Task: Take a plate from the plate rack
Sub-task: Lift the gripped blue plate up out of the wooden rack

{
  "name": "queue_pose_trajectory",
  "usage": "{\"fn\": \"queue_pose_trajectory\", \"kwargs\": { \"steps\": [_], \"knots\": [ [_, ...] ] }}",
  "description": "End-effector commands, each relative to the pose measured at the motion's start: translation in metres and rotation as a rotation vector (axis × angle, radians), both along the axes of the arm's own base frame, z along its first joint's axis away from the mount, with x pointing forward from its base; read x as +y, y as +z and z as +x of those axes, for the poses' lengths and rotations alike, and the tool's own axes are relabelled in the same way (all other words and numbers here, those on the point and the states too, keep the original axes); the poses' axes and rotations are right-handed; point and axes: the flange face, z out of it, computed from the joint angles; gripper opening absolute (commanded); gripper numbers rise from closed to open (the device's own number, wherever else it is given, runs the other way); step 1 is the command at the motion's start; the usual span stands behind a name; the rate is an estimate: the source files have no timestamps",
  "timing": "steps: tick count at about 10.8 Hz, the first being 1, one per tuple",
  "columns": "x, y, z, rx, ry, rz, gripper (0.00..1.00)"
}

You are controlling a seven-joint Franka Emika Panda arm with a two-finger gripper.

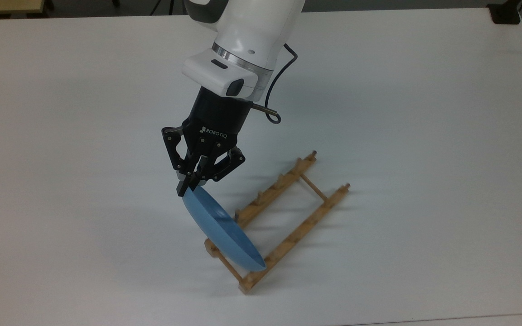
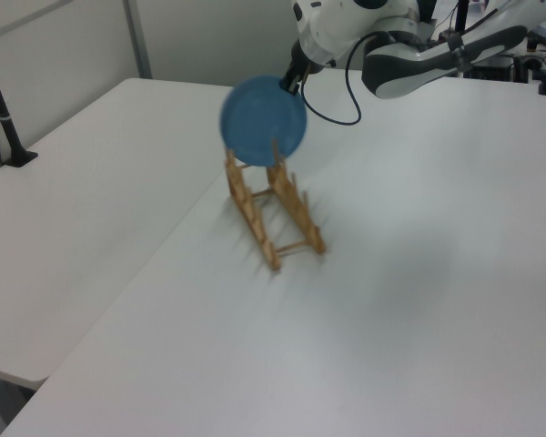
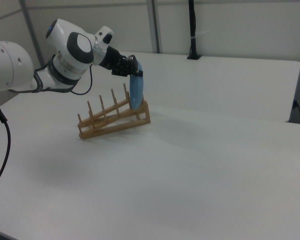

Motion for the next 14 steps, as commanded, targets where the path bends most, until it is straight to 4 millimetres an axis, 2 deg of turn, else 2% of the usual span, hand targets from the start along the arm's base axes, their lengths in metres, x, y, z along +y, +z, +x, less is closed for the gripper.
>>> {"fn": "queue_pose_trajectory", "kwargs": {
  "steps": [1,4,7,8,11,13,14],
  "knots": [
    [0.0,0.004,0.003,-0.027,-0.012,-0.013,0.0],
    [-0.003,0.015,0.0,-0.042,-0.015,-0.01,0.0],
    [-0.007,0.039,-0.006,-0.073,-0.022,-0.003,0.0],
    [-0.009,0.05,-0.009,-0.094,-0.035,0.017,0.0],
    [-0.022,0.101,-0.026,-0.21,-0.129,0.159,0.0],
    [-0.046,0.133,-0.039,-0.249,-0.212,0.339,0.0],
    [-0.066,0.143,-0.047,-0.251,-0.26,0.445,0.0]
  ]
}}
